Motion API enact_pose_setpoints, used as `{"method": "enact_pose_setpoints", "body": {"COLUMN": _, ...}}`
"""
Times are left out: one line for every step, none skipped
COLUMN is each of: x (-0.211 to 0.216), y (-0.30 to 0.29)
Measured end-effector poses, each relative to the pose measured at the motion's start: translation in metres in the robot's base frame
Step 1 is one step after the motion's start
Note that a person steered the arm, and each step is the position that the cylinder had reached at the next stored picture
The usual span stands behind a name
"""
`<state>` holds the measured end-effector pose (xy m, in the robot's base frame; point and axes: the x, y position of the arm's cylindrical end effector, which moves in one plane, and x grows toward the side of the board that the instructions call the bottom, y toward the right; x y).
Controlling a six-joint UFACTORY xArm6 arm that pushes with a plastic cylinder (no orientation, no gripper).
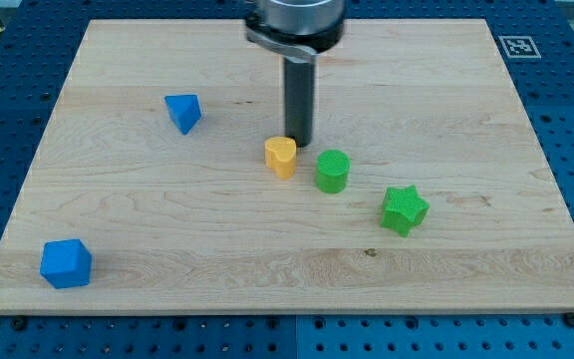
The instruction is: Slide the blue triangle towards the center left side of the board
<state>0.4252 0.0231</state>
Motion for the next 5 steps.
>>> {"method": "enact_pose_setpoints", "body": {"x": 0.001, "y": 0.015}}
{"method": "enact_pose_setpoints", "body": {"x": 0.003, "y": -0.026}}
{"method": "enact_pose_setpoints", "body": {"x": 0.003, "y": -0.030}}
{"method": "enact_pose_setpoints", "body": {"x": -0.010, "y": -0.063}}
{"method": "enact_pose_setpoints", "body": {"x": -0.019, "y": -0.088}}
